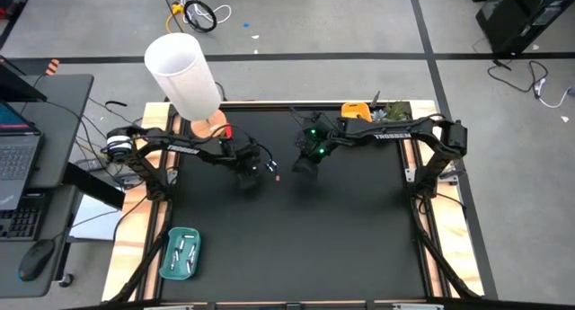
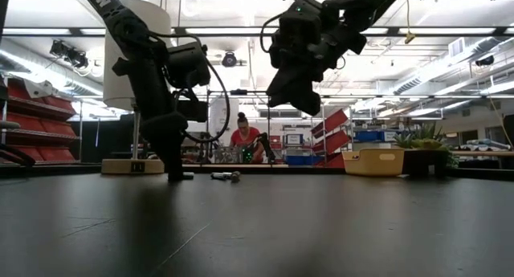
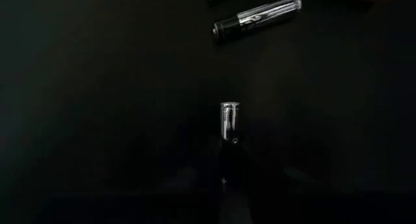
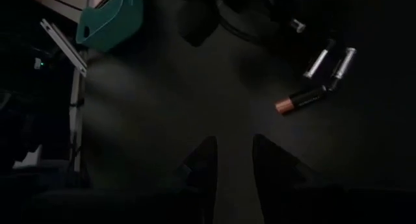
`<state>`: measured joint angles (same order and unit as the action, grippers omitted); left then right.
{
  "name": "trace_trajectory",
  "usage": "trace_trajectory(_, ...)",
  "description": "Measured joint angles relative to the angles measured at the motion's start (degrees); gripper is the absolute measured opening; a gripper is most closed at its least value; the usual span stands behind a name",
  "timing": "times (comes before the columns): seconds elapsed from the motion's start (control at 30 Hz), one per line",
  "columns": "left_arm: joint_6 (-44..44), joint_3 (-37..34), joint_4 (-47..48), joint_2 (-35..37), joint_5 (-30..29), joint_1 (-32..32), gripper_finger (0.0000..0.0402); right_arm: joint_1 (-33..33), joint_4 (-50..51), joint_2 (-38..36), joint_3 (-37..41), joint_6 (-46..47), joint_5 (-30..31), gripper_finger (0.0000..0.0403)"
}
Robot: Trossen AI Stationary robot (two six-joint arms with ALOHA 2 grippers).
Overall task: Sort batteries
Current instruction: Put the left silver battery into the blue bin
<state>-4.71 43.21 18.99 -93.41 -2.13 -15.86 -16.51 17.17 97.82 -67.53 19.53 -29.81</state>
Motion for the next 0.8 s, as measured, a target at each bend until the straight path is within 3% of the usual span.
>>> trace_trajectory(0.07, -0.16, 0.92, 1.63, -0.02, -0.48, 0.05, 0.0031, -0.39, 0.15, -0.53, 0.0, -0.05, 0.15, 0.0084)
trace_trajectory(0.4, -0.51, 10.06, 10.75, -0.3, -6.83, 0.22, 0.0031, -3.03, -0.42, -3.9, 0.0, -1.62, 0.47, 0.0084)
trace_trajectory(0.57, -1.66, 16.14, 15.17, -0.17, -6.85, 0.33, 0.0031, -3.99, 0.0, -5.84, 0.0, -2.04, 0.64, 0.0084)
trace_trajectory(0.8, -7.55, 25.86, 16.56, 6.68, -6.14, 0.85, 0.0031, -5.49, 3.29, -10.63, 0.0, -4.49, 0.82, 0.0084)
